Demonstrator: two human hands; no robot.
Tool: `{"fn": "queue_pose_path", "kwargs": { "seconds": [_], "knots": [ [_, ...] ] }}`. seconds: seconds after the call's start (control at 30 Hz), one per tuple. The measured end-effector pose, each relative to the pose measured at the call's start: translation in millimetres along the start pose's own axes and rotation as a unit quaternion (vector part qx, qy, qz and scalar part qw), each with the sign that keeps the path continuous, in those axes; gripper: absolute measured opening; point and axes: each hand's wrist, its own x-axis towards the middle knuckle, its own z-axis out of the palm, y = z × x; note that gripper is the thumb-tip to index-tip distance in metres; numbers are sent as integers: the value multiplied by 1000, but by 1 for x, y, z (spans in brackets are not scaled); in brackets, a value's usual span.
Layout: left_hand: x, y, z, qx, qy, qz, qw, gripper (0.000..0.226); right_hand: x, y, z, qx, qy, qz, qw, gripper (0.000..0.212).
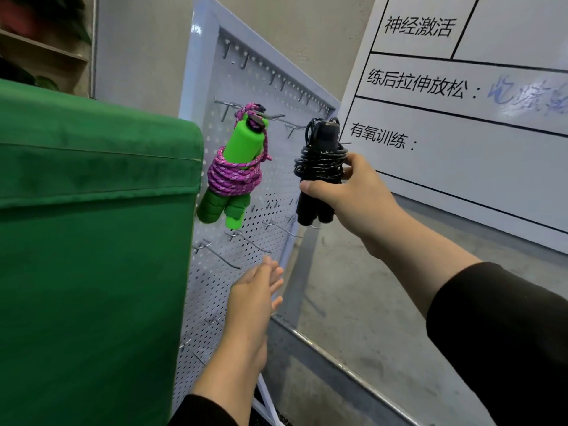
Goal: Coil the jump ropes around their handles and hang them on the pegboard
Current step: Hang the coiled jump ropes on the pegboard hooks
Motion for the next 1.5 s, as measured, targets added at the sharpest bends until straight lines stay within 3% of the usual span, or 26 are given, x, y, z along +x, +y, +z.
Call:
{"fn": "queue_pose_path", "kwargs": {
  "seconds": [1.33,1.5],
  "knots": [
    [4,-7,0,-13,1,-24,1000,30,4,21,15,-11,55,-48,997,66],
    [5,-6,0,-19,6,-25,999,31,6,21,15,-3,44,-37,998,57]
  ]
}}
